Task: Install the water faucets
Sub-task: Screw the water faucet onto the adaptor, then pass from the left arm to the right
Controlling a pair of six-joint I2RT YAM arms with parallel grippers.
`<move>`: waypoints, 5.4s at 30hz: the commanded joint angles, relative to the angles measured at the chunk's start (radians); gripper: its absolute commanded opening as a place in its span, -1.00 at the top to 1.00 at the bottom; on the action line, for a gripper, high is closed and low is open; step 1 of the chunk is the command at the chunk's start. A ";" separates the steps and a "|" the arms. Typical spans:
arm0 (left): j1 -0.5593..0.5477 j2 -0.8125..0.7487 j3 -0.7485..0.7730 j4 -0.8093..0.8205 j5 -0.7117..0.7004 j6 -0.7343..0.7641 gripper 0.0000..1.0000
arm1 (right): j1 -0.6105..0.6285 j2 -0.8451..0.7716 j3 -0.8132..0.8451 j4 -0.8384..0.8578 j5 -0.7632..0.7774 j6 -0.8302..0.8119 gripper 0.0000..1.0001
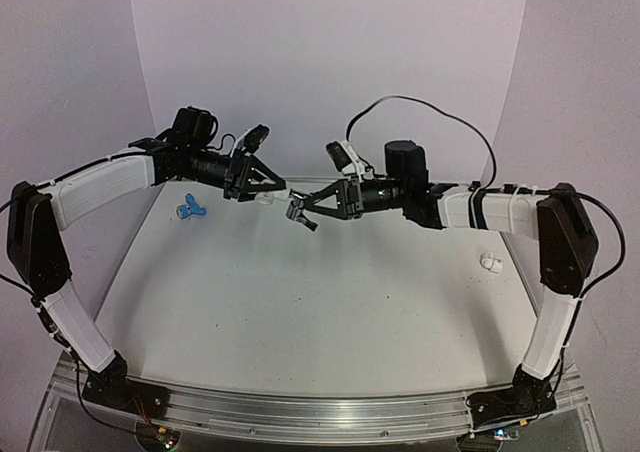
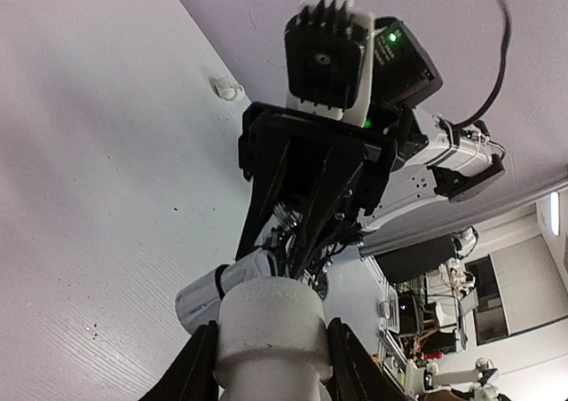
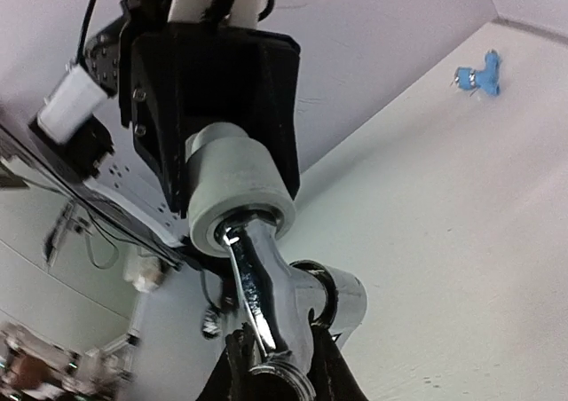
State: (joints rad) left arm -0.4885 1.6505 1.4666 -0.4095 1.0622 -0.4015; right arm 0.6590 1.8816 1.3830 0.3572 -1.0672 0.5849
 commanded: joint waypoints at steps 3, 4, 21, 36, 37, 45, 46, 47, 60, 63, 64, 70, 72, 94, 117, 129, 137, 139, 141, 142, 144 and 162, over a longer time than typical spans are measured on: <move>-0.030 -0.101 -0.028 0.046 0.198 0.106 1.00 | -0.047 0.182 -0.054 1.137 0.105 1.367 0.99; -0.030 -0.109 -0.033 0.046 0.200 0.116 1.00 | -0.056 0.204 -0.066 1.215 0.144 1.458 0.95; 0.025 -0.083 0.003 0.044 -0.033 -0.478 1.00 | 0.082 -0.335 -0.255 -0.133 0.596 -0.850 -0.71; 0.045 -0.099 0.031 0.045 -0.057 -0.735 1.00 | 0.405 -0.156 -0.253 0.321 1.233 -1.779 -0.91; 0.045 -0.100 0.029 0.046 -0.055 -0.737 1.00 | 0.406 -0.136 -0.227 0.326 1.268 -1.808 -0.92; 0.044 -0.112 0.013 0.048 -0.046 -0.739 1.00 | 0.413 0.004 -0.150 0.602 1.433 -2.001 -0.91; 0.044 -0.112 0.011 0.048 -0.044 -0.740 1.00 | 0.416 0.018 -0.133 0.619 1.454 -2.016 -0.90; 0.044 -0.112 0.009 0.049 -0.039 -0.740 1.00 | 0.417 0.035 -0.125 0.654 1.461 -2.035 -0.88; 0.043 -0.125 -0.018 0.054 -0.037 -0.678 1.00 | 0.440 0.029 -0.096 0.612 1.434 -1.948 0.32; 0.042 -0.134 -0.038 0.054 -0.050 -0.568 1.00 | 0.441 -0.035 -0.089 0.409 1.400 -1.784 0.49; 0.042 -0.140 -0.050 0.054 -0.055 -0.534 1.00 | 0.439 -0.064 -0.085 0.327 1.381 -1.720 0.56; 0.041 -0.137 -0.114 0.048 -0.022 -0.302 1.00 | 0.388 -0.229 -0.036 -0.173 0.851 -1.306 0.85; 0.040 -0.130 -0.132 0.047 -0.007 -0.249 1.00 | 0.359 -0.246 -0.007 -0.250 0.708 -1.197 0.92; 0.016 -0.427 -0.448 0.043 0.183 0.801 1.00 | 0.065 -0.019 0.061 0.087 -0.122 0.044 0.34; 0.015 -0.257 -0.321 0.184 0.155 0.163 1.00 | 0.078 -0.269 -0.278 0.243 0.124 -0.469 -0.56; 0.014 -0.283 -0.347 0.269 0.116 0.022 1.00 | 0.187 -0.177 -0.167 0.184 0.238 -0.608 -0.65; 0.015 -0.293 -0.372 0.279 0.099 0.033 1.00 | 0.218 -0.093 -0.067 0.250 0.284 -0.444 0.22; 0.015 -0.312 -0.381 0.279 0.083 0.062 1.00 | 0.219 -0.085 -0.061 0.271 0.323 -0.330 0.61; 0.013 -0.342 -0.397 0.279 0.053 0.117 1.00 | 0.219 -0.079 -0.051 0.276 0.346 -0.187 0.99; 0.013 -0.357 -0.406 0.281 0.039 0.153 1.00 | 0.219 -0.072 -0.042 0.276 0.345 -0.122 1.00; 0.011 -0.382 -0.419 0.284 0.017 0.241 1.00 | 0.214 -0.050 -0.019 0.274 0.328 0.059 1.00; 0.007 -0.272 -0.431 0.289 -0.224 0.222 1.00 | 0.133 -0.087 -0.069 -0.030 0.468 -0.064 1.00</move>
State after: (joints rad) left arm -0.4838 1.2960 0.9888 -0.1563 0.9484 -0.0488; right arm 0.8065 1.8922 1.3398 0.3789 -0.7588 0.7717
